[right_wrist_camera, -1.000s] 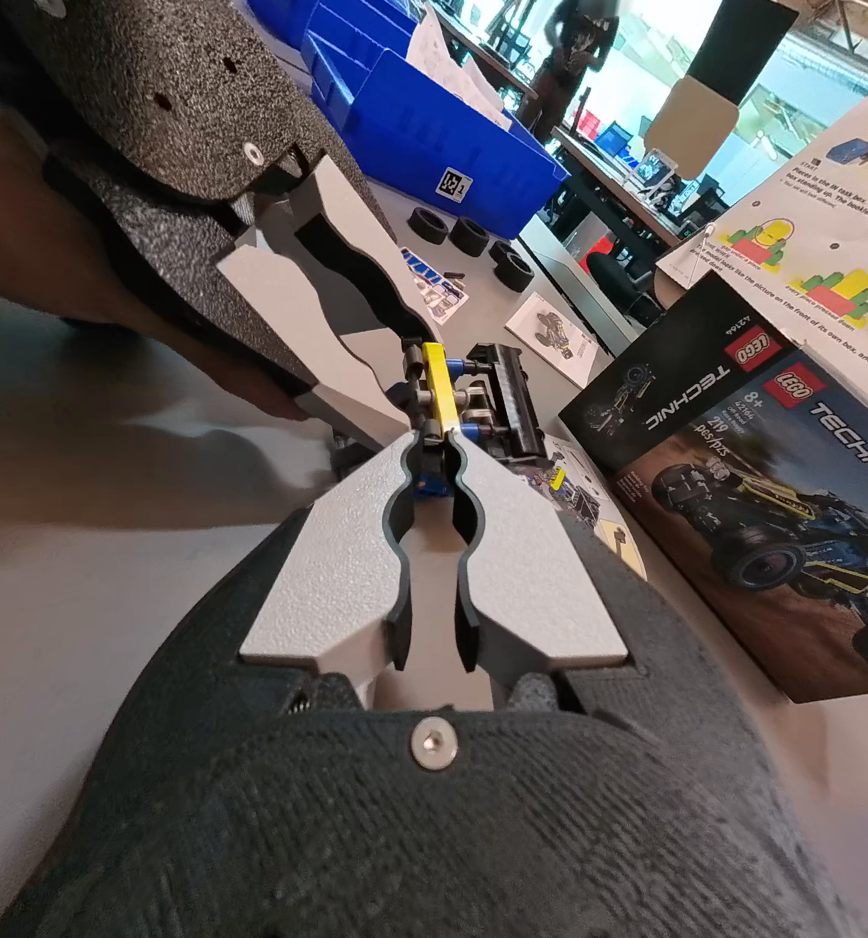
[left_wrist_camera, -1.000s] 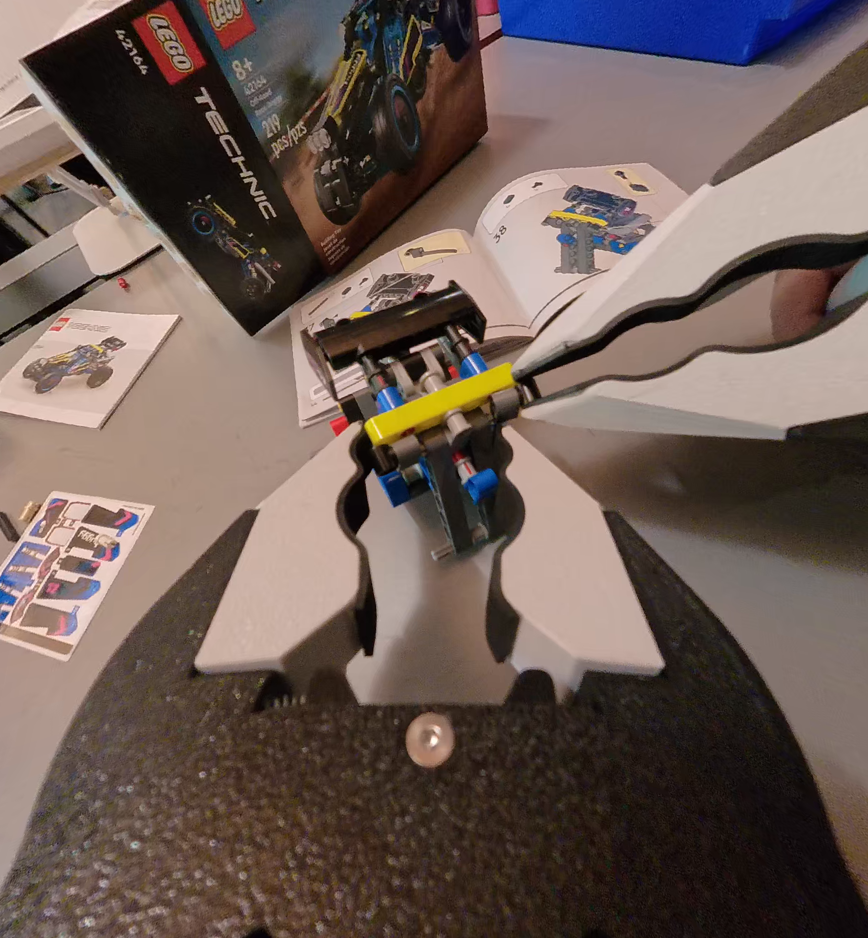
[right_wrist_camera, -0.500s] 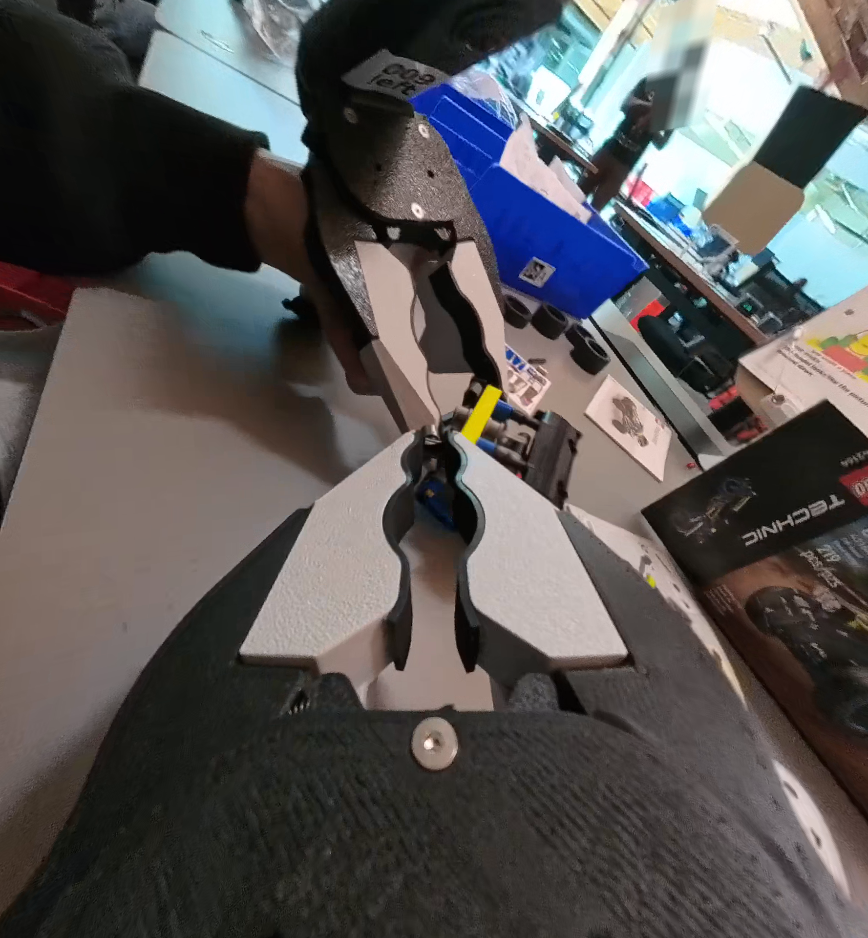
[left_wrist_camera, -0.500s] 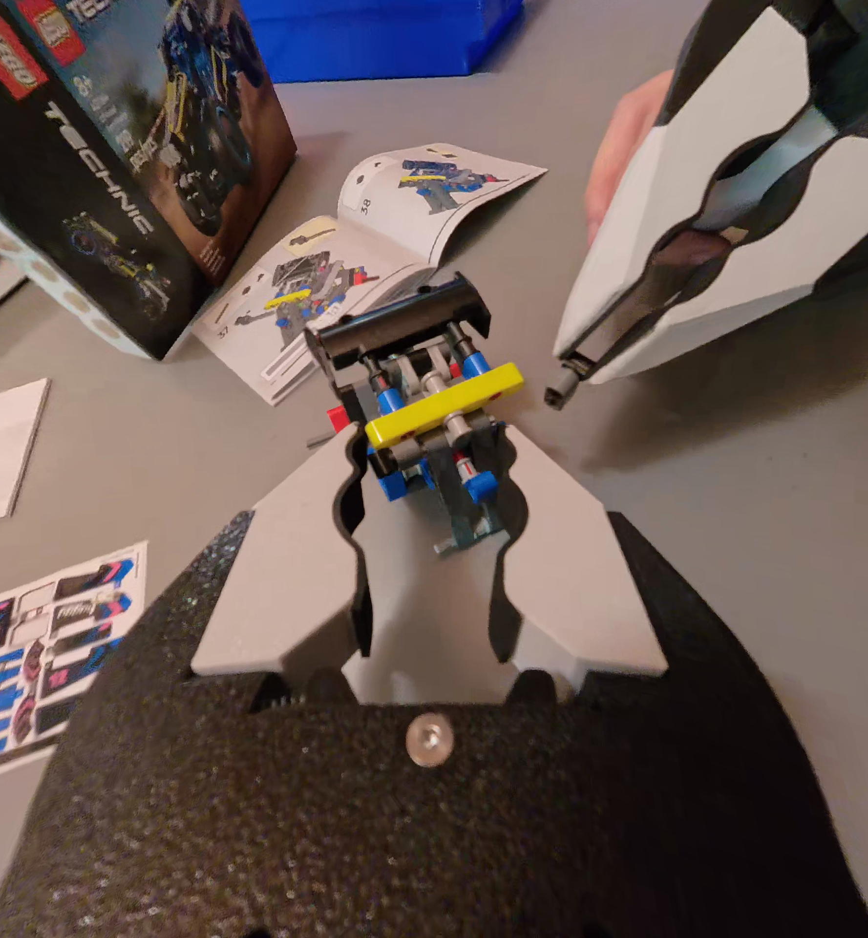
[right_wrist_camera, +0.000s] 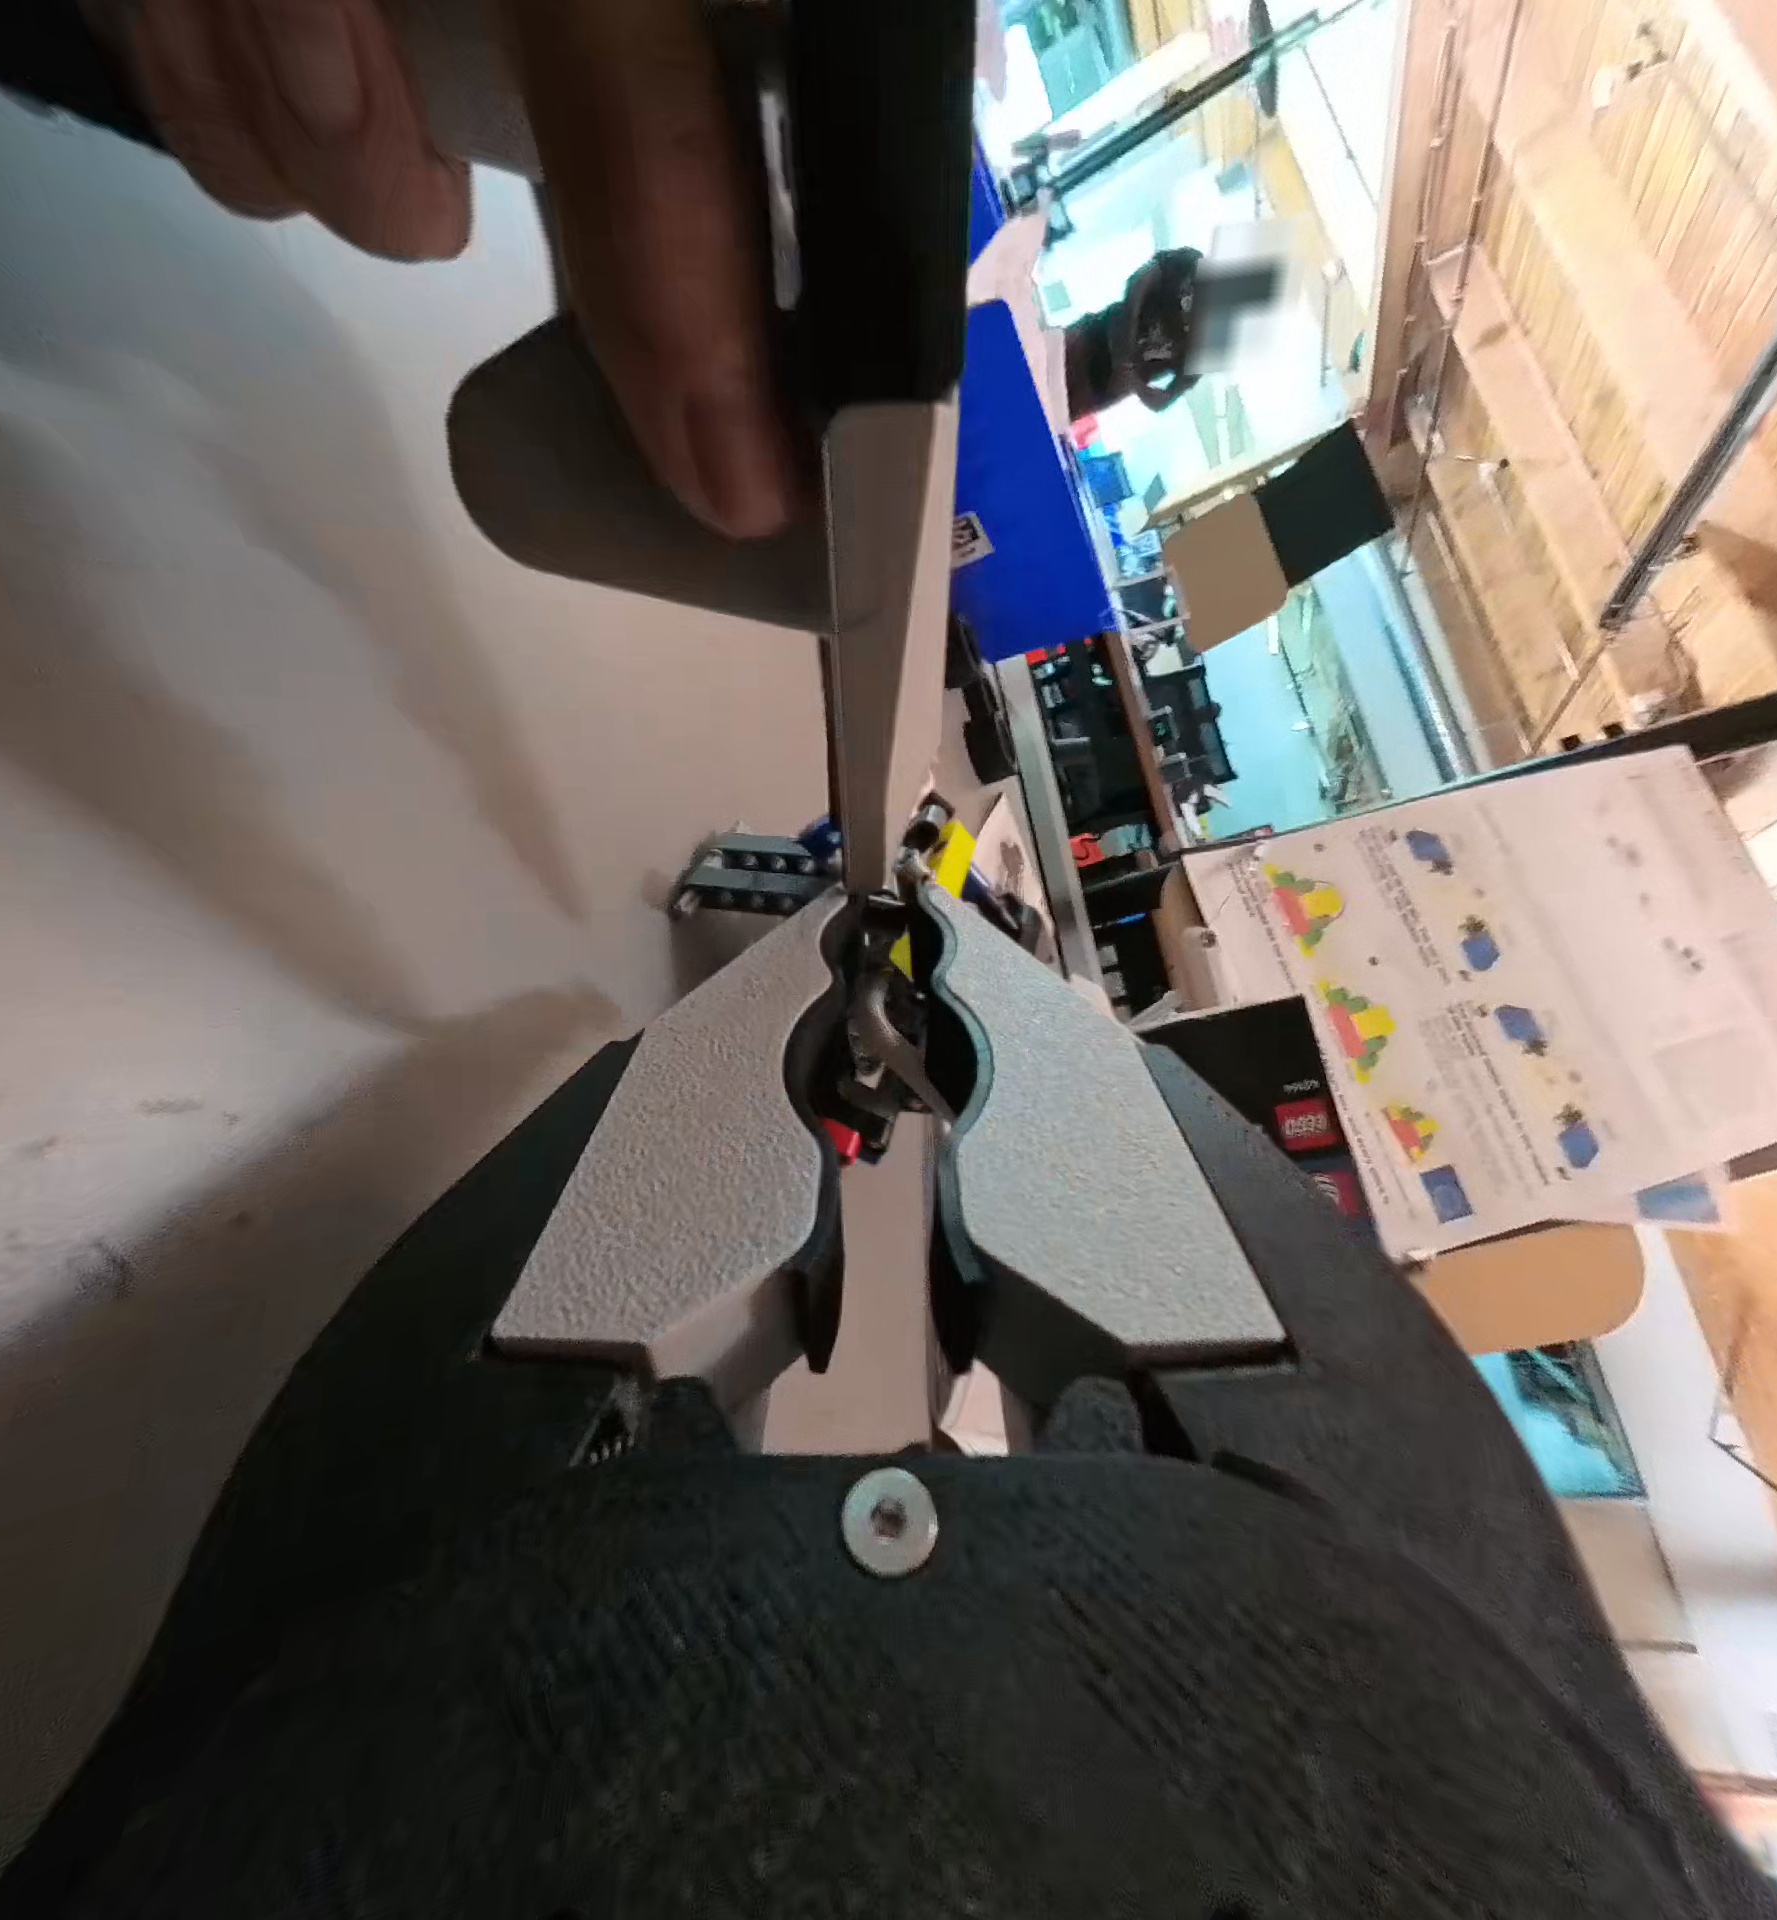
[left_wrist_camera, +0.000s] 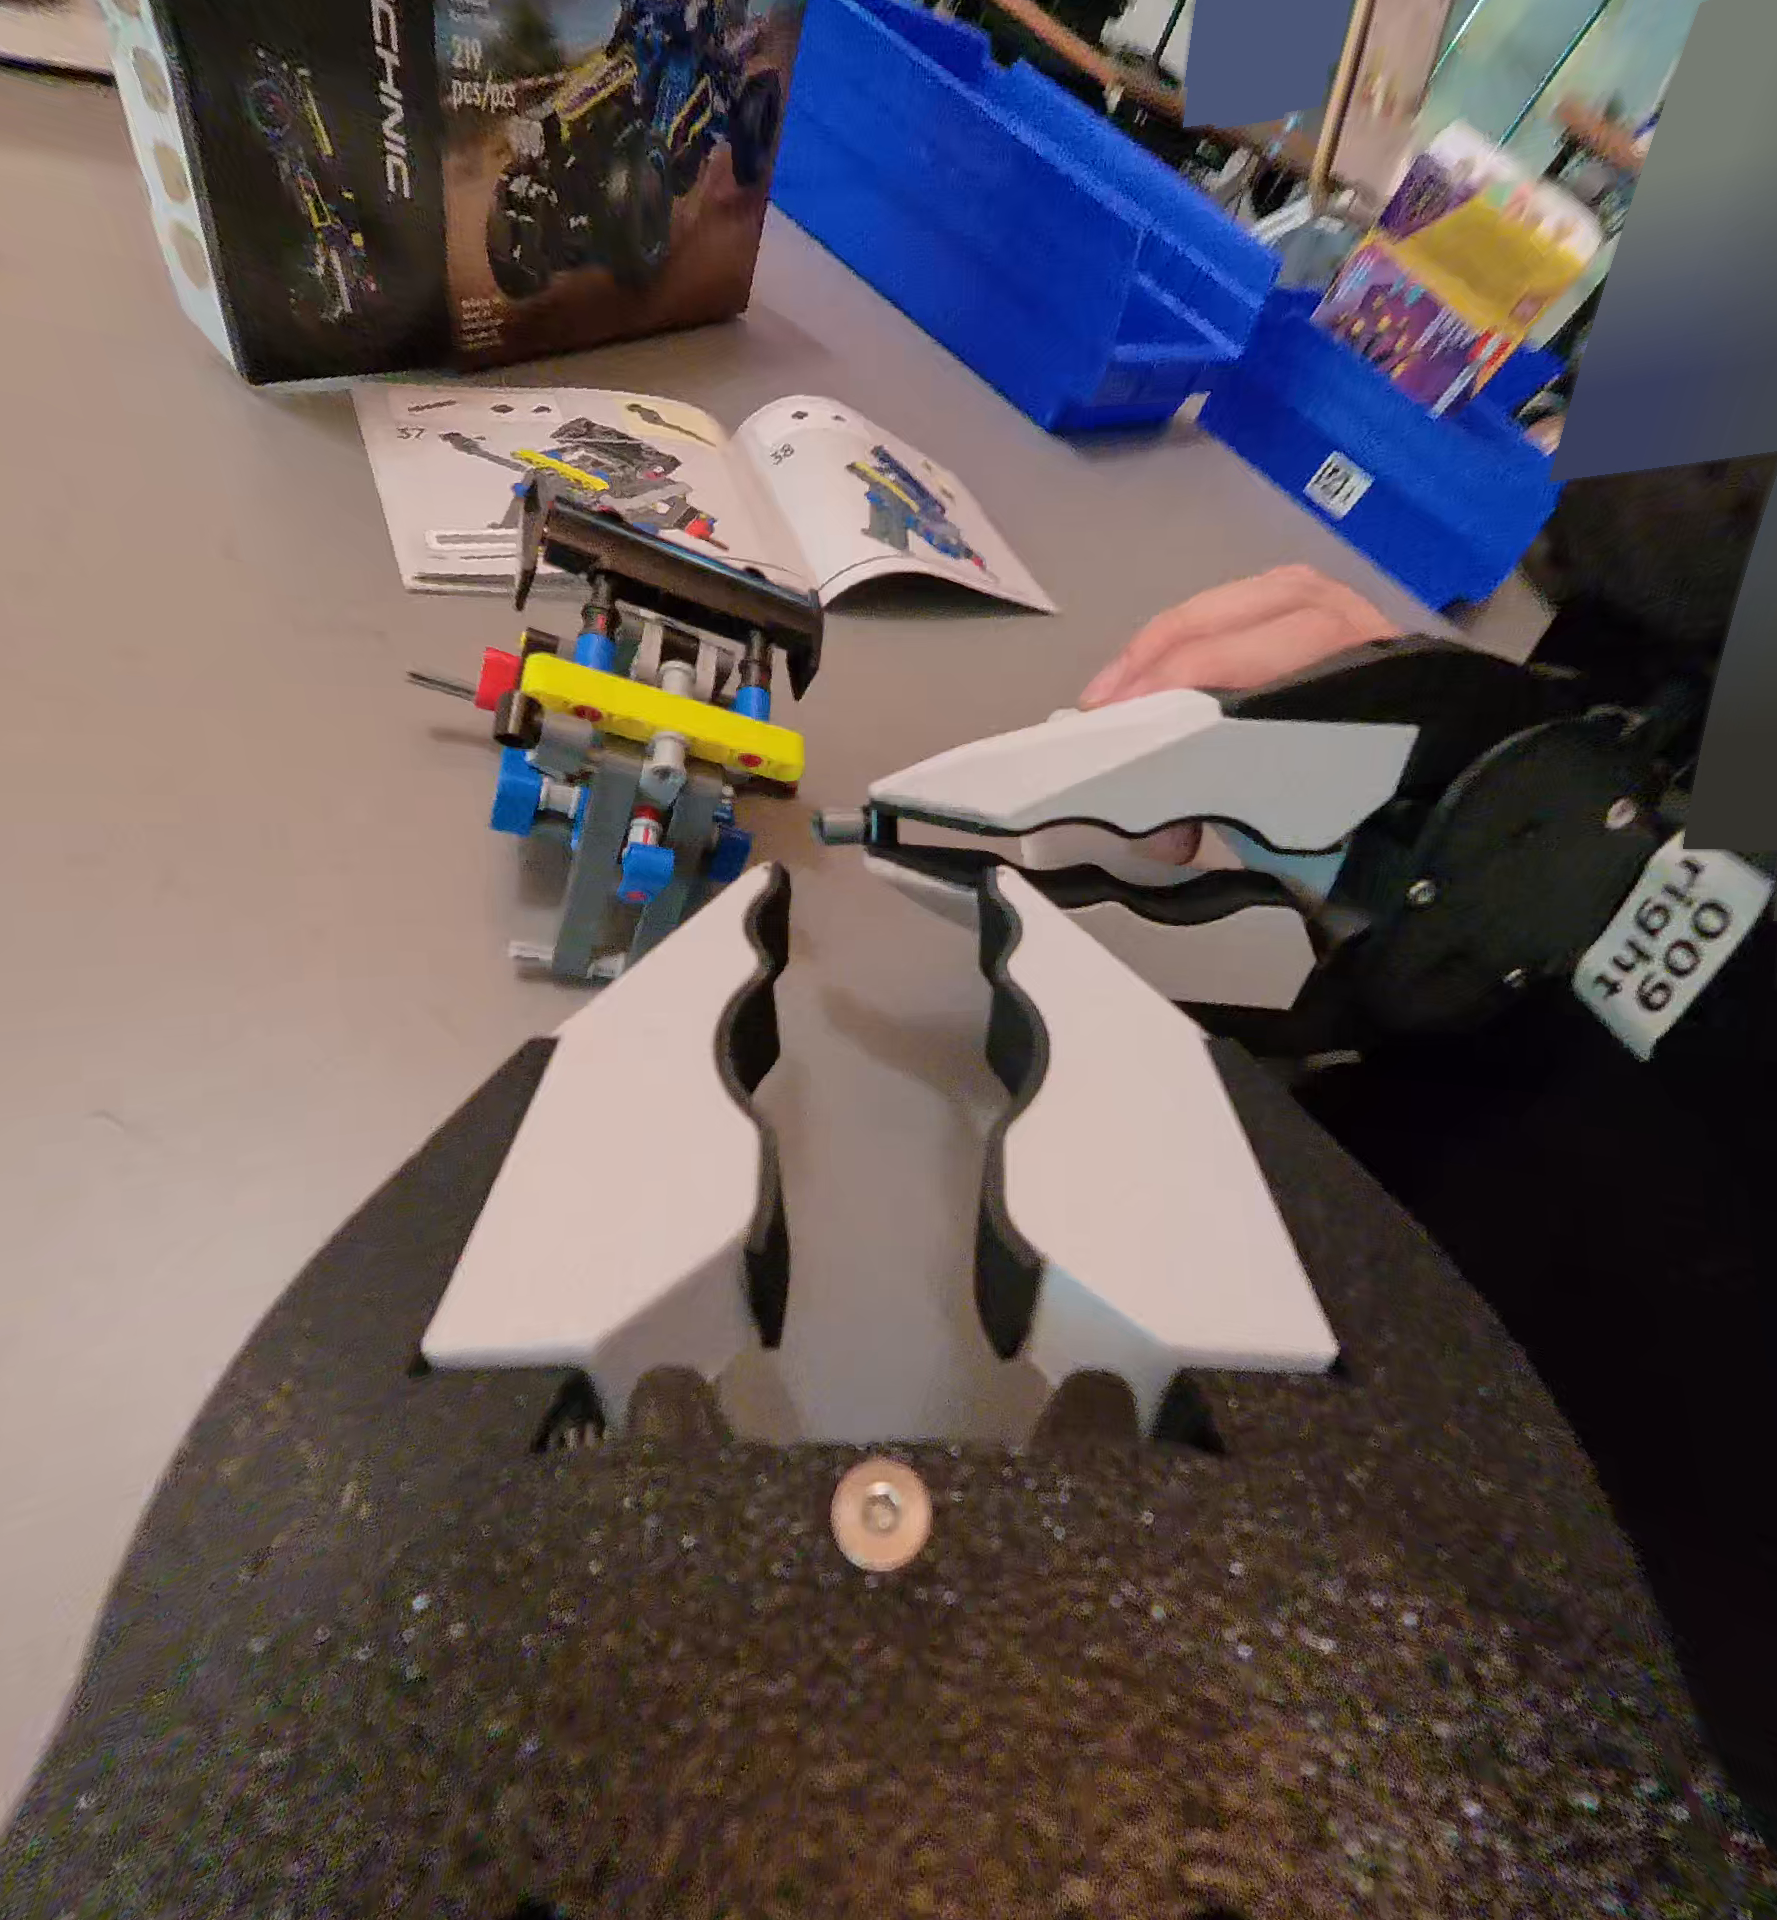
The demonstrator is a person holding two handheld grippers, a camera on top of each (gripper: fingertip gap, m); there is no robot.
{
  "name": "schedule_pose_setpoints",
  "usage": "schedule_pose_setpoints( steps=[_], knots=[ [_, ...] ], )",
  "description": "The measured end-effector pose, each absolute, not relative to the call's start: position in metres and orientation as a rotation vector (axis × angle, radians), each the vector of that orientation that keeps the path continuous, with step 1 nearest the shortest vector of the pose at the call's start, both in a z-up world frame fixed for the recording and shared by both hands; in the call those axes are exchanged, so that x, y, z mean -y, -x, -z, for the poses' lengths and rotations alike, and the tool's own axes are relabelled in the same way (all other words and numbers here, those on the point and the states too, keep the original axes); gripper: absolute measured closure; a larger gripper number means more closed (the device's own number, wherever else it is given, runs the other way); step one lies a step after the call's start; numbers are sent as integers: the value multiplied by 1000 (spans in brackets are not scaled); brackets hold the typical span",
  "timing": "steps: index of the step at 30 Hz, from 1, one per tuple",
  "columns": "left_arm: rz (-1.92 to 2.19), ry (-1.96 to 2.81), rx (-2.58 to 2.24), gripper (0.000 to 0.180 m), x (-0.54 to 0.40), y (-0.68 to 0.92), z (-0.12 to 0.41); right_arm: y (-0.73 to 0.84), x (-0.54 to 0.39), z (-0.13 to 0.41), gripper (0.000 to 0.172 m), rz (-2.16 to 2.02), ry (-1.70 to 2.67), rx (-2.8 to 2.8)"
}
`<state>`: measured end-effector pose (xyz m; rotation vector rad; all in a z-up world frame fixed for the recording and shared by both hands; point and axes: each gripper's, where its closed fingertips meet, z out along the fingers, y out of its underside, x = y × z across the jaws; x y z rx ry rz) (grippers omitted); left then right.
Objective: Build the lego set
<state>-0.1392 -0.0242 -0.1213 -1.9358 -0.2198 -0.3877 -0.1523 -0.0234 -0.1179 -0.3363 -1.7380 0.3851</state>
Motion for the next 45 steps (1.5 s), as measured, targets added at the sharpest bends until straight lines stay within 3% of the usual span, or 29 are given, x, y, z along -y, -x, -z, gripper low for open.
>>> schedule_pose_setpoints(
  steps=[4, 8, 11, 15, 22, 26, 28, 31, 38, 45],
  knots=[
    [660, 1778, 234, 147, 24, 128, 103, 140, 33, 104, 168, -466, 231, 1690],
    [842, 1677, 236, 161, 24, 121, 93, 128, 38, 95, 168, -499, 149, 1646],
    [831, 1672, 212, 176, 24, 122, 95, 124, 37, 93, 168, -497, 148, 1637],
    [811, 1680, 152, 180, 23, 119, 94, 122, 40, 93, 168, -519, 130, 1649],
    [683, 1814, 155, 180, 21, 131, 117, 121, 37, 100, 172, -587, 130, 1715],
    [658, 2013, 133, 180, 34, 134, 142, 110, 31, 128, 165, -746, 238, 1960],
    [728, 2128, 111, 180, 41, 127, 156, 105, 24, 142, 165, -811, 347, 2105],
    [886, 2156, 128, 180, 42, 118, 161, 110, 19, 147, 149, -811, 365, 2181],
    [1099, 2050, 152, 180, 37, 112, 151, 123, 39, 157, 144, -948, 276, 2223],
    [1198, 1947, 115, 180, 38, 108, 134, 120, 47, 152, 165, -1044, 284, 2214]
  ],
)
